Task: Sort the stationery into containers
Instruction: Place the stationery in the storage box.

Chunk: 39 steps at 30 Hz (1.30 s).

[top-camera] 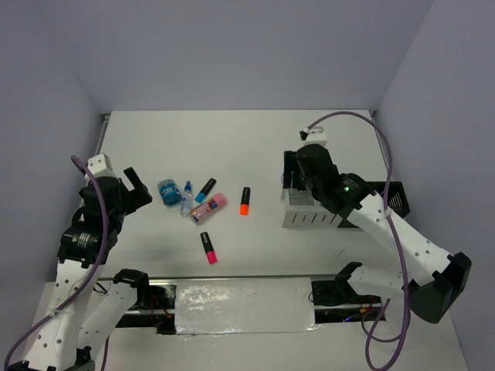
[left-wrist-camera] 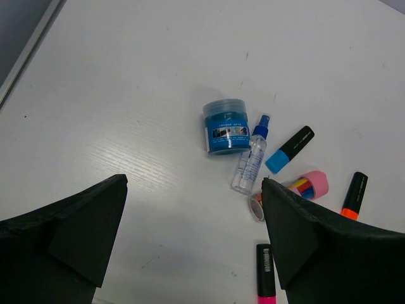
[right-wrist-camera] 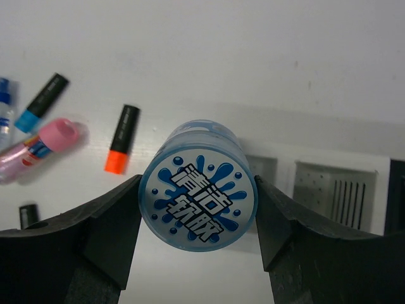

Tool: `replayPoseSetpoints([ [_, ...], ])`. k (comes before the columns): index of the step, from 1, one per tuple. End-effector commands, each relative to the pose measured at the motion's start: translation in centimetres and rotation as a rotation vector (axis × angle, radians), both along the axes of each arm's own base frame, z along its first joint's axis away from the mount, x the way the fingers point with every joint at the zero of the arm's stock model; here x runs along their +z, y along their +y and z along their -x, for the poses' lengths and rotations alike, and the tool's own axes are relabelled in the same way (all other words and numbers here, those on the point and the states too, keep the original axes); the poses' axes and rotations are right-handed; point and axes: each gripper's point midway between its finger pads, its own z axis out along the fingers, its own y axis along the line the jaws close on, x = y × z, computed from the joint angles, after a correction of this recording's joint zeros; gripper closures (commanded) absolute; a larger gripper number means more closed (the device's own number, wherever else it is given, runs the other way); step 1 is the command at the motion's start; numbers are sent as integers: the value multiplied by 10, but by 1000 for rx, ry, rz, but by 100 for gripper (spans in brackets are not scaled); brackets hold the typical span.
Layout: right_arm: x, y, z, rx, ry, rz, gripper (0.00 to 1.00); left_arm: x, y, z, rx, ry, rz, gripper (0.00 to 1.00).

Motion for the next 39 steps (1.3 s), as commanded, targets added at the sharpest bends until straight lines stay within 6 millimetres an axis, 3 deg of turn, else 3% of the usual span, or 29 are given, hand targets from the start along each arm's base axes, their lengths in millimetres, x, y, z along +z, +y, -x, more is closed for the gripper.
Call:
replayPoseSetpoints([
  [1,24,-22,10,-55,-81,-55,100,5,-3,-10,-25,-29,-11,1],
  [5,18,-28,15,-47,-64,-57,100,4,-3,-10,-26,-21,-10,1],
  [16,-25,-29,23,-43,25,-22,100,2,-5,-12,-35,-15,-9,1],
  [31,-43,-44,24,-84,70,19,99,2,-5,-12,-40,-16,-7,1],
  [38,-52,-45,20,-73,93,10,68,2,-6,-12,-41,-16,-7,1],
  [39,-52,-46,18,-75,93,7,67,2,-5,-12,-40,-16,-7,1],
])
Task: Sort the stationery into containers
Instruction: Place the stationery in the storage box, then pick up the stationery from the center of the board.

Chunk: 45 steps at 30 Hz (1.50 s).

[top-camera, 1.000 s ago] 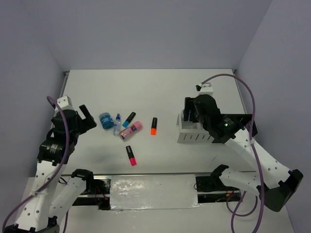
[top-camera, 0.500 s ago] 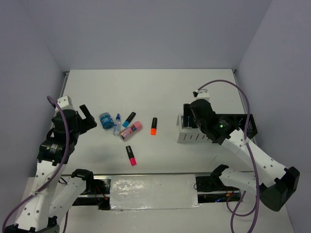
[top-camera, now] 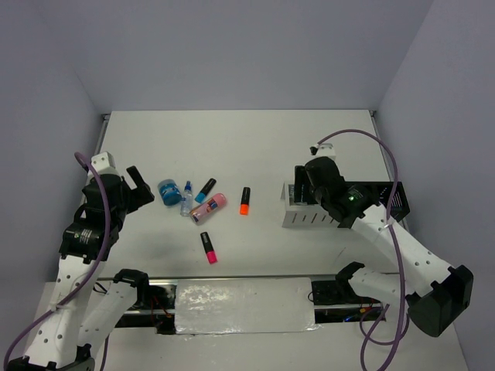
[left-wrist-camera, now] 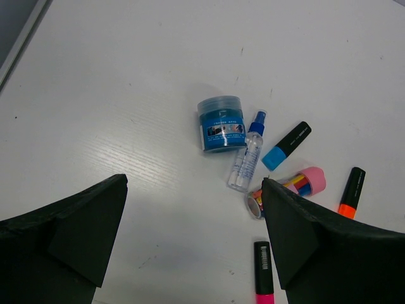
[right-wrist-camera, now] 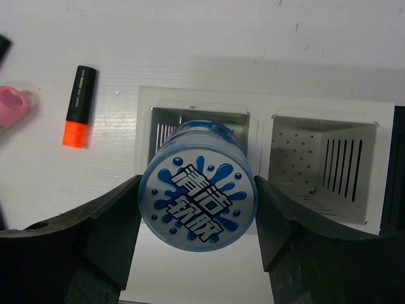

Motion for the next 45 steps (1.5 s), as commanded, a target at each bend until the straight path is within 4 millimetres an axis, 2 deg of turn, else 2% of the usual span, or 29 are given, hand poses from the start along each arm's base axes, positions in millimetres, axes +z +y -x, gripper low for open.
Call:
replayPoseSetpoints([
  [1,9,1,-12,-11,-46,-23,67,5,0,-6,-16,-31,-17,1],
  [3,9,1,-14,-9,-46,-26,59,5,0,-6,-16,-29,-17,1],
  [4,8,3,-15,-2,-40,-24,46,5,0,-6,-15,-31,-15,1],
  [6,11,3,-17,-1,-44,-25,31,4,0,-7,-15,-26,-16,1],
  [8,13,5,-18,4,-44,-24,7,3,0,-7,-14,-22,-17,1],
  [9,17,5,-20,5,-52,-28,2,3,0,-7,-14,-20,-18,1],
  [14,37,7,-20,21,-95,-48,0,0,0,-11,-7,4,-17,1],
  [19,55,9,-12,54,-123,-81,0,-12,-2,-19,38,100,16,1],
  [22,65,17,-3,111,-151,-139,0,-26,-21,-37,-11,174,82,1],
  [23,67,23,1,140,-158,-167,0,-36,-28,-49,-26,220,103,1],
  [27,60,32,10,195,-132,-181,0,-69,-37,-75,33,344,154,1],
  [28,55,32,12,199,-117,-176,0,-84,-37,-82,66,394,156,1],
  [32,43,35,17,222,-96,-164,0,-116,-37,-96,156,457,180,1],
  [36,34,37,19,234,-86,-162,0,-137,-41,-105,178,492,186,1],
  [42,27,42,21,267,-76,-168,0,-178,-38,-108,200,575,145,1],
  [45,22,45,21,280,-68,-164,0,-191,-37,-108,204,595,132,1],
])
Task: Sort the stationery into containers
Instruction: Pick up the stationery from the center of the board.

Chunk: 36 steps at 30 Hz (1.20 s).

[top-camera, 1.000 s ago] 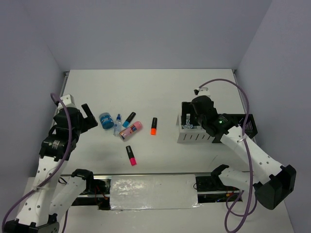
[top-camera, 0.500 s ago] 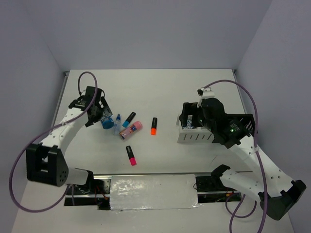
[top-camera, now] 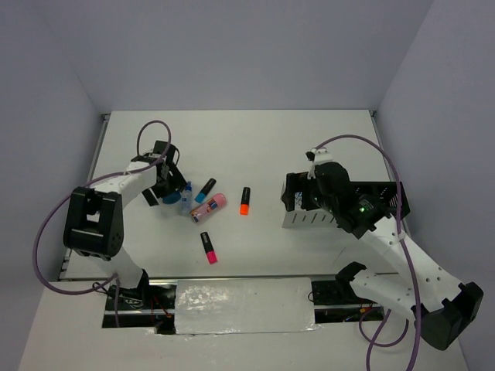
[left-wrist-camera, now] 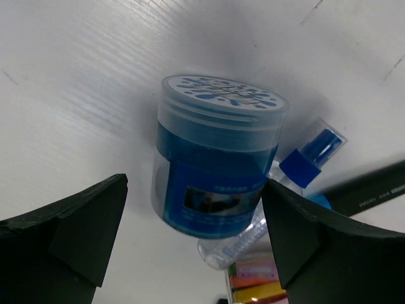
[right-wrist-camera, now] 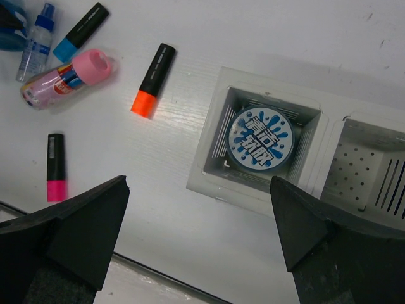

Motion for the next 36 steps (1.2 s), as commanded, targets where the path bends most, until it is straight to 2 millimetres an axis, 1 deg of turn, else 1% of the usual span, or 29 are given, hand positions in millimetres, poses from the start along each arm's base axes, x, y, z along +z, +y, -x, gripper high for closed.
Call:
replayPoseSetpoints([
  [1,3,10,-4,40,-38,-18,0,-13,4,-9,27,-7,-28,1],
  [3,0,12,-4,48,-30,-17,0,-18,6,-11,28,-2,-41,2],
  [6,-3,14,-4,55,-25,-12,0,-25,6,-12,23,9,-45,10],
  [7,-4,15,-4,56,-24,-12,0,-26,7,-11,25,10,-48,19],
  [9,-5,16,-4,58,-22,-13,0,-29,9,-10,31,12,-56,31],
  [10,-5,17,-4,64,-24,-18,0,-28,11,-9,38,12,-63,50],
  [12,-3,23,-2,86,-26,-37,0,-21,17,-8,50,2,-91,71],
  [13,0,26,-4,93,-37,-54,0,-16,19,-7,53,-4,-99,89],
  [14,2,28,-3,102,-44,-69,0,-11,20,-4,50,0,-109,97],
  [15,6,35,-4,123,-61,-100,0,7,21,-7,50,-46,-115,100],
  [16,12,36,-5,114,-76,-130,0,17,19,-7,41,-74,-113,100],
  [17,14,37,-5,105,-84,-153,0,42,9,-8,-9,-150,-104,100],
  [18,28,39,-7,95,-129,-200,0,57,-2,-9,-45,-199,-87,100],
  [19,34,37,-9,51,-137,-241,0,72,-13,-10,-88,-248,-77,100],
  [20,37,34,-10,9,-145,-264,0,101,-41,-3,-194,-341,-61,100],
  [21,45,28,-15,-42,-178,-288,0,121,-57,-2,-245,-416,-44,100],
  [22,58,26,-12,-68,-201,-351,0,137,-86,7,-365,-479,-26,100],
  [23,68,27,-12,-73,-227,-399,0,170,-101,11,-420,-633,31,100],
  [24,81,31,-5,-54,-238,-472,0,185,-125,22,-557,-701,100,100],
  [25,87,36,-1,-32,-239,-511,0,198,-146,34,-661,-774,163,100],
  [26,98,41,2,-5,-248,-552,0,206,-155,53,-751,-854,219,100],
  [27,107,47,4,12,-244,-595,0,218,-166,65,-834,-927,273,100],
  [28,111,55,11,61,-220,-619,0,242,-187,81,-966,-1057,358,100],
  [29,122,59,14,83,-221,-638,0,240,-188,96,-1021,-1102,392,100],
  [31,127,71,20,124,-188,-658,0,255,-197,114,-1103,-1213,448,100],
  [32,132,76,25,147,-188,-671,0,251,-201,127,-1160,-1227,483,100],
  [34,141,88,35,202,-191,-707,0,253,-208,138,-1227,-1256,514,100],
  [35,144,92,37,217,-195,-717,0,253,-214,149,-1297,-1260,552,100],
  [36,141,98,38,228,-173,-713,0,255,-217,154,-1334,-1268,565,100],
])
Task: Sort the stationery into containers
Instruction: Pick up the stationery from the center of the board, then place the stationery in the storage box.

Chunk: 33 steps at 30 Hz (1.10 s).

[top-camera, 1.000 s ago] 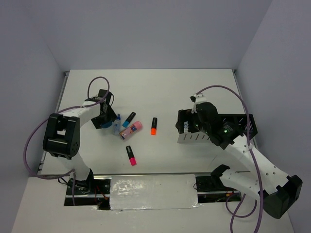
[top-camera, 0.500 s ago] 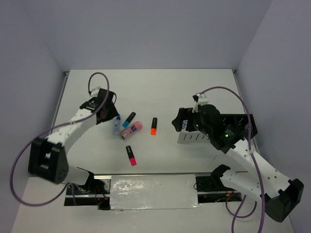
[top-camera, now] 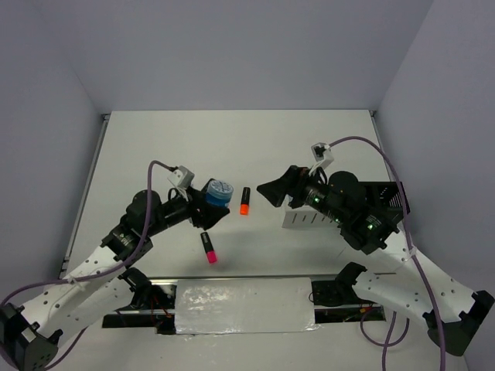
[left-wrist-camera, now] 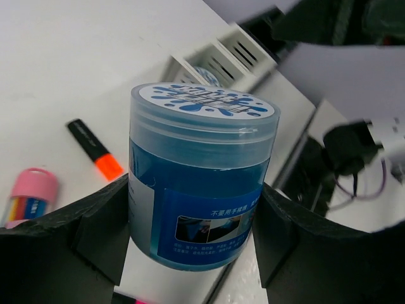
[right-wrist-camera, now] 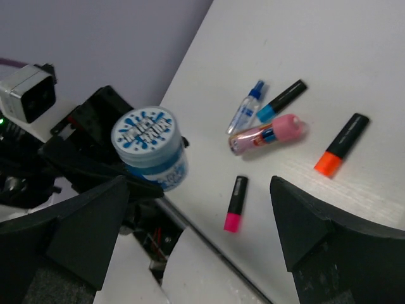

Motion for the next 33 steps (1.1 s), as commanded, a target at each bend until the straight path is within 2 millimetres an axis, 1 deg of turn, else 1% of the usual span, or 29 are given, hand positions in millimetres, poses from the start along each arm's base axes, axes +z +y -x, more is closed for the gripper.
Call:
replayPoseSetpoints([
  [1,37,27,19,114,-44,-98,0,57,-26,34,-258,-252,107,100],
  [2,41,33,22,132,-52,-105,0,55,-30,35,-280,-246,99,100],
  [4,38,45,25,156,-54,-90,0,53,-35,36,-296,-245,81,99],
  [5,36,51,29,164,-50,-80,0,52,-37,33,-293,-233,70,98],
  [6,30,57,27,168,-44,-55,0,51,-39,33,-298,-233,64,98],
  [7,31,61,28,171,-45,-46,0,52,-41,35,-312,-236,63,98],
  [8,28,67,32,188,-42,-30,0,51,-43,35,-317,-232,60,98],
  [9,20,74,30,197,-38,-3,0,51,-45,36,-324,-236,55,97],
  [10,22,77,31,205,-44,0,0,50,-48,38,-334,-235,51,96],
  [11,17,84,32,222,-38,16,0,48,-49,39,-337,-230,44,96],
  [13,20,90,34,241,-44,18,0,43,-52,39,-342,-224,31,96],
  [14,17,94,35,255,-43,28,0,41,-52,39,-344,-224,23,96],
  [16,18,96,35,259,-42,35,1,35,-53,38,-336,-209,5,95],
  [18,12,97,33,257,-39,54,12,33,-54,39,-340,-213,-5,95],
  [19,11,97,33,257,-40,59,21,33,-53,37,-327,-212,-11,95],
  [20,8,96,32,254,-38,66,35,34,-52,38,-327,-217,-12,93],
  [22,6,96,34,265,-40,75,51,34,-51,36,-314,-220,-21,90],
  [23,5,96,35,271,-44,81,90,35,-50,33,-301,-219,-26,79],
  [24,3,95,35,263,-35,87,100,36,-49,30,-284,-218,-29,73],
  [25,2,94,34,256,-36,90,100,38,-48,29,-272,-218,-30,69],
  [26,2,91,33,250,-42,99,100,37,-46,25,-243,-206,-35,55],
  [27,1,90,33,246,-44,103,100,38,-44,22,-217,-198,-33,44],
  [28,1,88,33,245,-50,106,100,41,-41,17,-184,-195,-30,18],
  [29,5,83,29,221,-79,120,100,43,-34,9,-115,-174,-30,1],
  [30,6,77,25,190,-97,141,100,44,-30,3,-71,-160,-35,1],
  [31,4,67,18,141,-107,180,100,46,-25,-2,-28,-146,-42,1],
  [32,6,45,-1,5,-154,241,100,37,-19,-5,10,-89,-77,1],
  [33,8,28,-14,-88,-169,279,100,32,-7,-15,103,-52,-111,1],
])
